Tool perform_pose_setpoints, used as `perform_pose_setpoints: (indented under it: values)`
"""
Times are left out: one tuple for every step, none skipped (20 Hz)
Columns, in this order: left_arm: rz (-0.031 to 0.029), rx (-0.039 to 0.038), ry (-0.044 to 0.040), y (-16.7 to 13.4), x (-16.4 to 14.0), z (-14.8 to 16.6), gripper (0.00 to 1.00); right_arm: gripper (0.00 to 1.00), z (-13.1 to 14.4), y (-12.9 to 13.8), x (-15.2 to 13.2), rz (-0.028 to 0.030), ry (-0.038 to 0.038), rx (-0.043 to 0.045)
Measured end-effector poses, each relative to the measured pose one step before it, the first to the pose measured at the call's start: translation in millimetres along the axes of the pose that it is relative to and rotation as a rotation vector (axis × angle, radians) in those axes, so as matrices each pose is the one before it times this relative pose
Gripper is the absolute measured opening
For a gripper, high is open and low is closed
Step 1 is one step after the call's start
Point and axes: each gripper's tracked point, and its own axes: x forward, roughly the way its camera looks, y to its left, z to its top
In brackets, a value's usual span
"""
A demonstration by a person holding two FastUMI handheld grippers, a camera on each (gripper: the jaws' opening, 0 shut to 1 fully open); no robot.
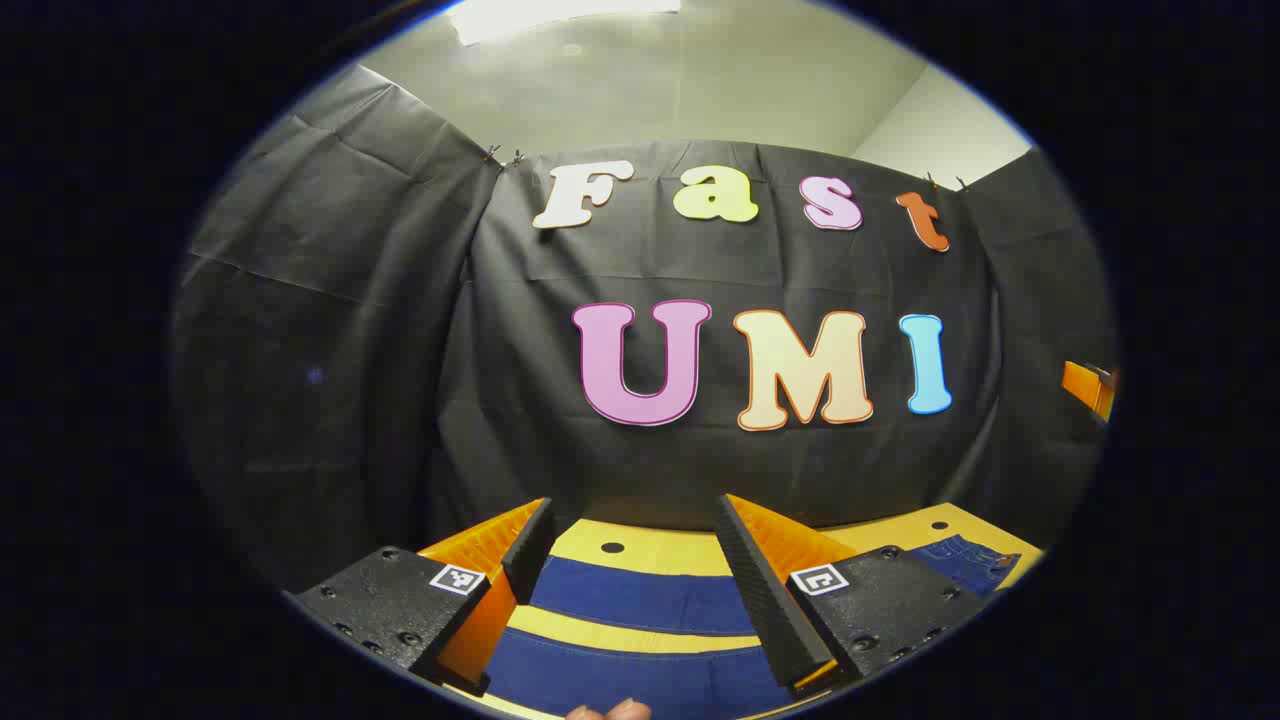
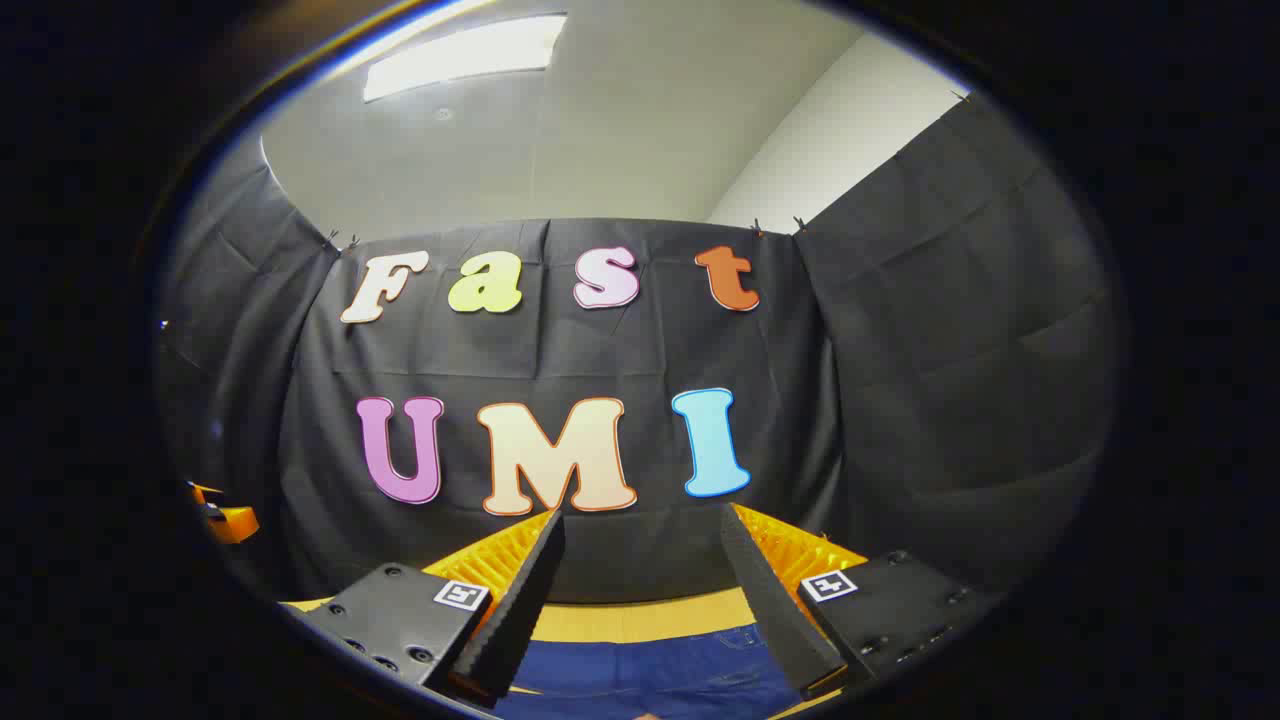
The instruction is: Grasp the waist and the cuffs of the jeans and fold them to make the two legs overlap; first hold the waist and fold one-third of the jeans toward the cuffs, then hold the cuffs and fold the remaining one-third in the same direction to finish folding.
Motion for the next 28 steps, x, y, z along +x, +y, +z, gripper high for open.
perform_pose_setpoints:
  values:
    - [0.00387,0.00347,-0.00236,1.24,-0.13,1.77,0.93,0.97,-0.08,0.78,0.59,0.00047,-0.00351,-0.00017]
    - [-0.00045,0.00126,-0.00352,0.31,-0.36,1.58,0.94,0.97,0.63,0.98,0.1,0.00069,-0.00016,-0.00129]
    - [0.00018,-0.00028,-0.00485,-0.33,0.11,2.62,0.95,0.97,-0.43,1.86,-0.3,0.00477,0.00038,0.00004]
    - [-0.0019,-0.00184,-0.00412,-0.52,1.49,2.11,0.93,1.0,0.71,0.97,0.4,0.0024,0.00095,-0.00025]
    - [-0.00087,-0.00095,-0.00336,-0.73,0.76,1.4,0.93,0.97,0.51,0.59,0.32,0.0011,0.00077,-0.00023]
    - [-0.00062,-0.00095,-0.00258,0.77,0.17,0.34,0.93,0.97,0.86,1.34,-0.16,0.0026,0.00018,-0.00061]
    - [-0.00118,-0.00176,-0.00058,0.32,-0.59,0.72,0.93,0.97,0.67,1.5,0.58,0.00114,-0.00069,-0.0052]
    - [-0.00041,-0.00202,-0.00051,0.74,-0.18,-1.25,0.93,0.97,0.19,2.48,0.49,0.00499,0.00029,-0.00695]
    - [-0.00096,-0.00051,0.00044,0.68,-0.38,-0.43,0.93,0.97,0.26,1.99,-1.32,0.00479,-0.00056,-0.00262]
    - [-0.00234,0.00091,0.00303,1.03,0.66,-2.01,0.93,0.97,1.42,2.77,-0.2,0.00564,-0.00118,-0.00097]
    - [0.00056,0.00094,0.0021,0.63,0.05,-0.83,0.93,0.97,-0.48,2.35,-0.26,0.00406,-0.00001,-0.00074]
    - [-0.00252,0.00024,0.00164,-0.44,0.14,-0.96,0.93,1.0,-0.19,2.44,0.08,0.00297,0.001,-0.00243]
    - [-0.00052,0.00073,0.0011,0.48,0.08,-0.94,0.93,1.0,-0.83,2.58,-0.29,0.00415,0.00179,-0.001]
    - [-0.00383,0.00192,0.00169,0.84,-0.46,-1.65,0.93,1.0,-0.35,2.91,0.34,0.00472,0.00395,0.00189]
    - [-0.00435,0.00417,0.00321,-0.14,0.15,-1.38,0.93,1.0,-2.63,2.34,1.02,0.00376,0.00612,0.00223]
    - [-0.00944,0.01114,0.00735,-0.08,-0.76,-3.61,0.94,0.97,-2.11,0.99,0.06,0.00155,0.00739,0.00231]
    - [-0.01192,0.01513,0.01061,0.02,-0.83,-4.39,0.94,0.97,-2.5,0.85,0.32,0.00166,0.00671,0.00178]
    - [-0.02199,0.02454,0.01726,-1.1,-0.77,-6.57,0.95,1.0,-2.68,1.33,0.47,0.00114,0.00668,-0.00058]
    - [-0.01558,0.01758,0.0116,0.27,-0.95,-4.88,0.93,0.97,-2.14,-0.47,-1.08,0.00005,0.00402,-0.00254]
    - [-0.01399,0.02073,0.01511,0.84,-1.16,-5.08,0.95,0.97,-1.92,0.1,0.14,-0.00002,0.00369,-0.00392]
    - [-0.01005,0.02144,0.01374,2.91,-1.64,-5.27,0.96,0.97,-2.51,-0.03,-1.45,-0.00118,0.00305,-0.0033]
    - [-0.01053,0.02211,0.01565,2.89,-2.71,-6.46,0.95,0.97,-2.72,0.04,-0.1,-0.00226,0.00477,-0.00185]
    - [-0.00984,0.0268,0.01702,2.53,-1.78,-7.66,0.93,0.97,-3.81,0.27,-0.48,0.00018,0.007,0.00055]
    - [-0.01334,0.0316,0.02065,0.97,-0.21,-8.8,0.95,0.97,-3.66,0.83,-0.47,-0.00032,0.00942,0.00153]
    - [-0.0176,0.03975,0.02217,0.6,-1.71,-8.38,0.95,0.97,-4.61,-0.6,-1.66,-0.00227,0.01001,0.00146]
    - [-0.02259,0.04766,0.02191,-1.22,-1.41,-9.27,0.96,0.97,-2.84,-0.97,-0.85,-0.00194,0.00736,0.00101]
    - [-0.01813,0.05587,0.02146,-0.79,-0.31,-8.26,0.94,0.97,-2.94,-0.28,-0.76,-0.0027,0.00459,-0.00103]
    - [-0.01963,0.05676,0.02002,-1.85,-0.86,-10.61,0.9,0.97,-1.28,0.49,-1.02,0.001,-0.00182,-0.00057]
